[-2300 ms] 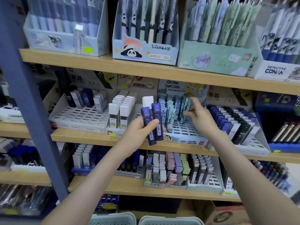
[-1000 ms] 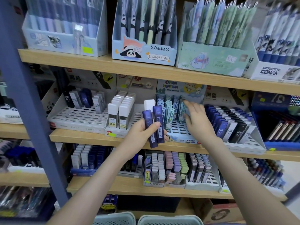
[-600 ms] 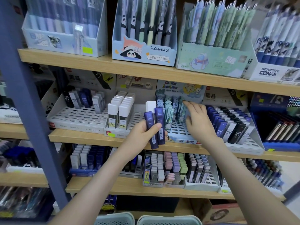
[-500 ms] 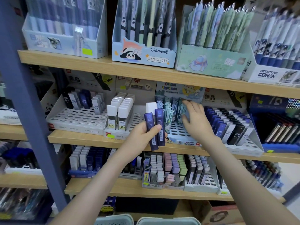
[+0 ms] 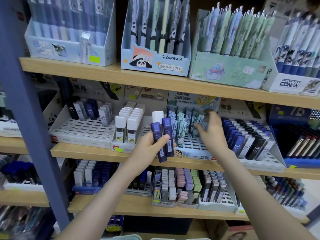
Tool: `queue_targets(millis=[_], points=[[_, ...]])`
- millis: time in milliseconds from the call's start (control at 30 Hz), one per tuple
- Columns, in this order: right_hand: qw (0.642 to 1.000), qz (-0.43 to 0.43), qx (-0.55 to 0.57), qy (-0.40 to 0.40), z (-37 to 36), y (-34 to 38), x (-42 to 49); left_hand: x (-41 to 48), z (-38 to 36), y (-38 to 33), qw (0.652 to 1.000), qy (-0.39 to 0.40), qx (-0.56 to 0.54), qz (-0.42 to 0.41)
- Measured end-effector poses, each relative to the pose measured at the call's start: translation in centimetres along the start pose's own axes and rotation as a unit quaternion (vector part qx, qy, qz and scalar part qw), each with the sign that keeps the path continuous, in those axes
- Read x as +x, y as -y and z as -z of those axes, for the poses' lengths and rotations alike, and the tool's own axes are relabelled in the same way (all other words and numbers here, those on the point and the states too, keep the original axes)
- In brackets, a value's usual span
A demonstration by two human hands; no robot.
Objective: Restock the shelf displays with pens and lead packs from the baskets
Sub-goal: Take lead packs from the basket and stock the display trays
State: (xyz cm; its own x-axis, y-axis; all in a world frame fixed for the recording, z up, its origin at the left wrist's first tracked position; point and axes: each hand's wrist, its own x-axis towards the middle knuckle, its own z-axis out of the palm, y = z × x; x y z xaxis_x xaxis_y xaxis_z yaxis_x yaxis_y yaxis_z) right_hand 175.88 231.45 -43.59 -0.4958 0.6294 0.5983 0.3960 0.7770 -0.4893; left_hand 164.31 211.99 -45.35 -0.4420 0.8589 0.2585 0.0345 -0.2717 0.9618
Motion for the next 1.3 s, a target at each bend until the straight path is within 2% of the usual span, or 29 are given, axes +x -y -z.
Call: queue_targets(millis=[100, 333, 633, 733, 800, 833, 900, 967, 1033, 1167, 1300], points=[[0.998, -0.037, 0.045, 0.009, -0.3, 0.3, -0.3, 0.0, -0.2, 0.2, 1.0, -0.004, 0.0, -0.005], [0.998, 0.011, -0.006, 0.069, -0.4, -0.2, -0.5, 0.2, -0.5, 0.4, 1.0, -0.008, -0.008, -0.005], [0.993, -0.012, -0.005, 0.114, 0.2, 0.1, -0.7, -0.1, -0.3, 0.5, 1.0, 0.009, 0.015, 0.009], [0.997, -0.007, -0.064, 0.05, 1.0, 0.9, -1.4, -0.3, -0.1, 0.2, 1.0, 0.014, 0.024, 0.01], [1.0, -0.014, 0.014, -0.003, 1.8, 3.0, -2.7, -0.5, -0.1, 0.1, 0.999, 0.017, 0.032, 0.007], [0.996, -0.026, 0.088, 0.001, 2.3, 4.4, -3.5, -0.6, -0.1, 0.0, 0.999, 0.019, 0.036, 0.005], [0.977, -0.051, 0.19, 0.087, 3.2, 7.1, -5.1, -0.8, -0.4, 0.0, 0.998, 0.022, 0.059, -0.006], [0.961, -0.056, 0.208, 0.171, 3.7, 8.3, -6.3, -1.0, -1.1, 0.0, 0.994, 0.032, 0.102, -0.018], [0.942, -0.081, 0.267, 0.186, 4.3, 8.6, -7.3, -1.3, -2.2, -0.1, 0.99, 0.049, 0.131, -0.023], [0.905, -0.153, 0.372, 0.141, 7.5, 6.4, -8.8, -1.4, -5.5, -0.1, 0.984, 0.062, 0.167, -0.033], [0.857, -0.177, 0.483, 0.031, 11.8, 2.1, -9.4, -1.0, -9.3, -0.2, 0.985, 0.075, 0.154, -0.036]])
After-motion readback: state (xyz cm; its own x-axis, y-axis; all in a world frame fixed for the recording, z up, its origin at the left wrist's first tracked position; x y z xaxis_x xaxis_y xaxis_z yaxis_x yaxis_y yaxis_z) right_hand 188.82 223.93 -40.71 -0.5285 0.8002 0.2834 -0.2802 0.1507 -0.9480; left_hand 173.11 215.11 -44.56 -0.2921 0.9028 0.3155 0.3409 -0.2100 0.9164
